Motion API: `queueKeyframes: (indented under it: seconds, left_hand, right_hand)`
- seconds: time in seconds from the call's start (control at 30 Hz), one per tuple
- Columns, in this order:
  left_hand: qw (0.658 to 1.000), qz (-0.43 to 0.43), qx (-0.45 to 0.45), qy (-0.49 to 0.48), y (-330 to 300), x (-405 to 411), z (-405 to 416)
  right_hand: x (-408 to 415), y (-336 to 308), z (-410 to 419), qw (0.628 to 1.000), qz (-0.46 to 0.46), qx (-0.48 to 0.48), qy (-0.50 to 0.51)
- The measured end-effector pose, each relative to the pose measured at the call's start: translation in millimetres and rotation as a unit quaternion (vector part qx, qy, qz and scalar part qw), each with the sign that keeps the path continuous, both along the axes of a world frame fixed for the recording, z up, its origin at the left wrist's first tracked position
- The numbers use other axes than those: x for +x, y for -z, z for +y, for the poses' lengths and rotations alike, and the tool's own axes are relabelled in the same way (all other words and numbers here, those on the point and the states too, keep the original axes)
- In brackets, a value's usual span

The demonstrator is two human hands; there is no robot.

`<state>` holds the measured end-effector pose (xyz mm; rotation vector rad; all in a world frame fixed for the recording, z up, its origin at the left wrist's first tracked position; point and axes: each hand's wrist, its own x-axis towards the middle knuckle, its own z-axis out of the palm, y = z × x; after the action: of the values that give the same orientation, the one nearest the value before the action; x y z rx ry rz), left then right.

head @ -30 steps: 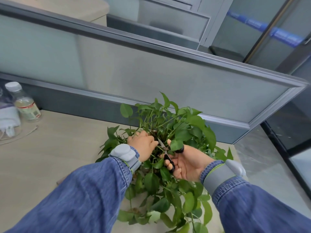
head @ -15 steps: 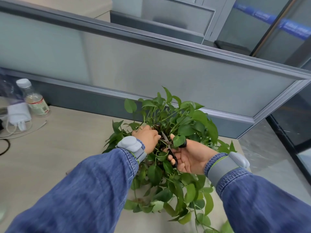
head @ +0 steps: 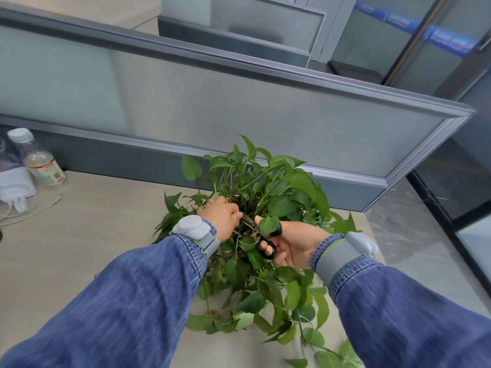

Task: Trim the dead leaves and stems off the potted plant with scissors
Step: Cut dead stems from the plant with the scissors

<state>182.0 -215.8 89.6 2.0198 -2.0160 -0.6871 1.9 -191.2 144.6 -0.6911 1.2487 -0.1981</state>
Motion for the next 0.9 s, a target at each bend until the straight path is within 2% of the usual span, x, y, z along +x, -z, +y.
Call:
queueKeyframes:
  seconds: [0.17, 0.3, 0.53, 0.6, 0.7, 0.73, 0.8, 0.83, 0.9]
  left_hand:
    - [0.999, 0.036, -0.006, -0.016, -4, 2, 1]
    - [0.991, 0.125, -0.016, -0.036, -11, 8, -1]
    - [0.96, 0.236, -0.054, -0.144, -32, 31, 2]
    - [0.942, 0.283, -0.036, -0.174, -43, 45, 6]
    - [0.899, 0.374, -0.007, -0.227, -63, 70, 19]
    - [0.899, 0.37, -0.023, -0.233, -71, 78, 23]
    - [0.911, 0.312, -0.123, -0.239, -85, 89, 34]
    - [0.903, 0.315, -0.172, -0.235, -92, 91, 41]
    - [0.864, 0.432, -0.171, -0.192, -103, 93, 57]
  right_hand:
    - [-4, -1, 1, 1.0, -0.001, 0.001, 0.011]
    - [-6, -1, 2, 1.0, -0.025, 0.017, 0.007]
    - [-13, -3, 8, 0.997, -0.068, 0.035, 0.002]
    - [-16, -3, 9, 0.997, -0.072, 0.035, 0.008]
    - [-19, -5, 12, 0.996, -0.085, 0.033, 0.014]
    - [-19, -5, 13, 0.995, -0.09, 0.032, 0.012]
    - [-18, -5, 15, 0.994, -0.103, 0.029, -0.002]
    - [-17, -6, 16, 0.994, -0.109, 0.028, -0.009]
    - [-15, -7, 19, 0.991, -0.126, 0.026, -0.02]
